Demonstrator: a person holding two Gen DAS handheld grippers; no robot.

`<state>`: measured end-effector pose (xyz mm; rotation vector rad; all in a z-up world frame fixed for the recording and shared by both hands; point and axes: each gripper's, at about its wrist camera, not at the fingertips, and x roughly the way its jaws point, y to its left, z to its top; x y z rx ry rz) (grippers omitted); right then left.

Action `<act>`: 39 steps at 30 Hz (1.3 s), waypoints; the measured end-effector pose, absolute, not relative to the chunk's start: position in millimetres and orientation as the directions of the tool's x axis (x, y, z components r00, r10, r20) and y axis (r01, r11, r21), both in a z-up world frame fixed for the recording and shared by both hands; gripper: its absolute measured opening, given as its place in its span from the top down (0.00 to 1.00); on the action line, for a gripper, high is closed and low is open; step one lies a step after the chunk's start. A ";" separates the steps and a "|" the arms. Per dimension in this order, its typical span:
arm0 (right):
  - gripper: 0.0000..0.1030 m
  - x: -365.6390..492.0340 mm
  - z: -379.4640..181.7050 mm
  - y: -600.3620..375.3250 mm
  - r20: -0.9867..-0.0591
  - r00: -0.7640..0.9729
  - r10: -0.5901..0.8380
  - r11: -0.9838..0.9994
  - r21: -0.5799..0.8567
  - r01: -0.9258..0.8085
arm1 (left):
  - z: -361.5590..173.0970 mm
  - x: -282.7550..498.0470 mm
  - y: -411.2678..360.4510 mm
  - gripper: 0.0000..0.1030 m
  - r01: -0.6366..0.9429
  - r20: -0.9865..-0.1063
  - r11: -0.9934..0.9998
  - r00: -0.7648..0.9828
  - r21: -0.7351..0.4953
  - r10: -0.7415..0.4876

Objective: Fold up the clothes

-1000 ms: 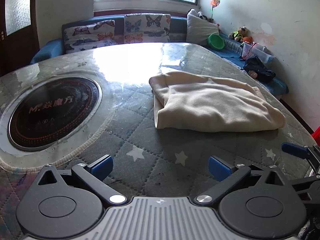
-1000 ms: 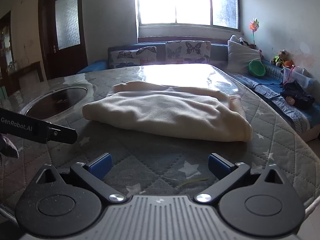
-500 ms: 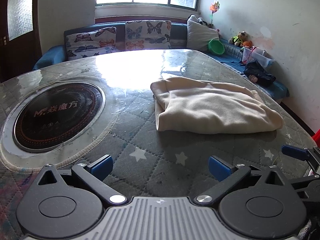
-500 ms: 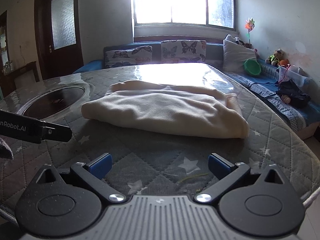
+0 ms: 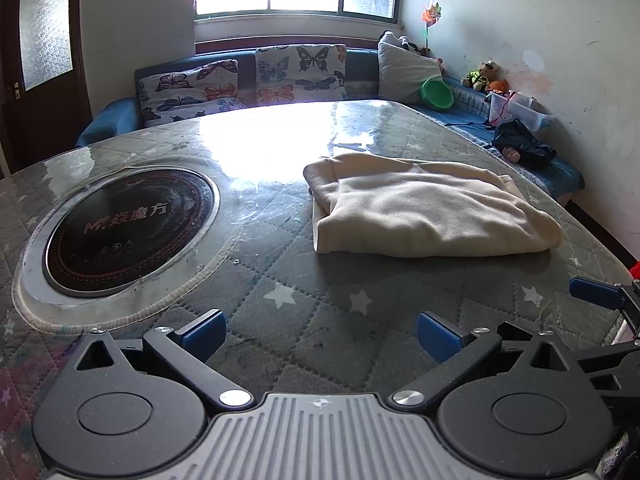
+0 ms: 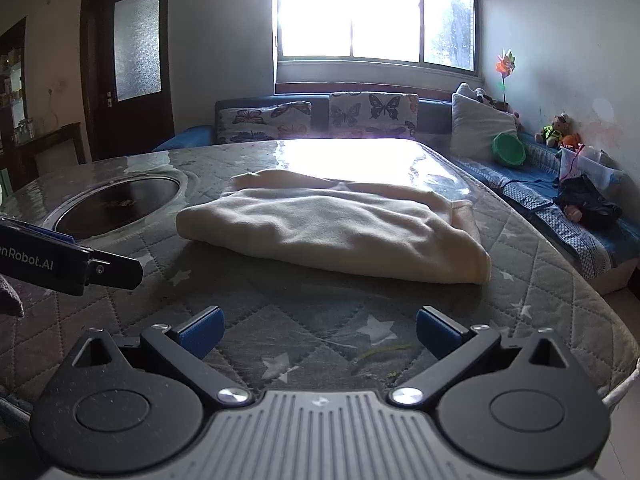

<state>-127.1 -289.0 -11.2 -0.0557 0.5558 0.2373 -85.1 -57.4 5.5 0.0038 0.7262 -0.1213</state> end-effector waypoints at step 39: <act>0.00 -98.5 -4.6 -273.7 -0.571 0.792 0.217 0.966 0.006 -0.260 | 6.1 -53.2 -58.9 0.00 0.128 -0.711 0.991 0.692 -0.050 -0.125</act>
